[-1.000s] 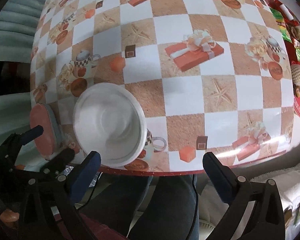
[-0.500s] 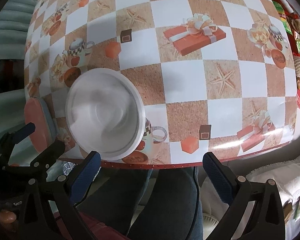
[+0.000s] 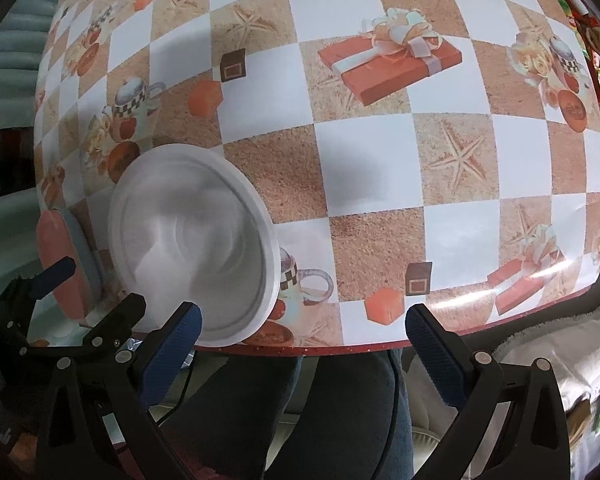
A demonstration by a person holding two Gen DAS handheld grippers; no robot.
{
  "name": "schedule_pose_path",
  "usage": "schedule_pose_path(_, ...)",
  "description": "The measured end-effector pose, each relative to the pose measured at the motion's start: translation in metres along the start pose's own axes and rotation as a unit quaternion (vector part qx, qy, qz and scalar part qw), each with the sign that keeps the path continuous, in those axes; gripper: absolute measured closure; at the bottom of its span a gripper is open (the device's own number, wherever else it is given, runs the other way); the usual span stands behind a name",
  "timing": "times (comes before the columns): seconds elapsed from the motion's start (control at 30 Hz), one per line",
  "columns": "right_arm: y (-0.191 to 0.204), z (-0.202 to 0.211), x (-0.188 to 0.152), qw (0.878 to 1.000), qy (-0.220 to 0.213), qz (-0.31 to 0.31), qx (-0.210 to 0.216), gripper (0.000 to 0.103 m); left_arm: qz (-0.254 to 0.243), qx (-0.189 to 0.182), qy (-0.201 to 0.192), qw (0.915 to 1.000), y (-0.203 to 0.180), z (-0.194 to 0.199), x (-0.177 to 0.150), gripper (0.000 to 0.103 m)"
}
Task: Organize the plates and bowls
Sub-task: 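Grasp the white bowl stack rim with the right gripper while the left gripper grasps the white plate stack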
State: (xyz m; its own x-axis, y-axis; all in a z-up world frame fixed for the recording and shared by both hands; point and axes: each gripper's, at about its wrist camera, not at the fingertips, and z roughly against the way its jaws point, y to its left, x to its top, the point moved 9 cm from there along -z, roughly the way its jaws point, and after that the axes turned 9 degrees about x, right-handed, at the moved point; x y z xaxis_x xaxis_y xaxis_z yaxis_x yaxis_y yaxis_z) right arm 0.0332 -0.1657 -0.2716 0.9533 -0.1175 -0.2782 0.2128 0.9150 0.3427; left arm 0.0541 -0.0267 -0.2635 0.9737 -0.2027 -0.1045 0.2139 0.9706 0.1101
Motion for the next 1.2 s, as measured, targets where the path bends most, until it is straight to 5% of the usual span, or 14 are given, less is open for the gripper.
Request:
schedule_pose_path(0.8,0.002,-0.065,0.039,0.999,0.01,-0.021,-0.023,0.0,0.023,0.023,0.006,0.9994,0.016,-0.058,0.014,0.0)
schedule_pose_path(1.2,0.001,-0.072,0.039,0.999,0.018,-0.019,-0.034,0.0,0.029,0.001,0.015,0.9994,0.024,-0.073,0.013,0.0)
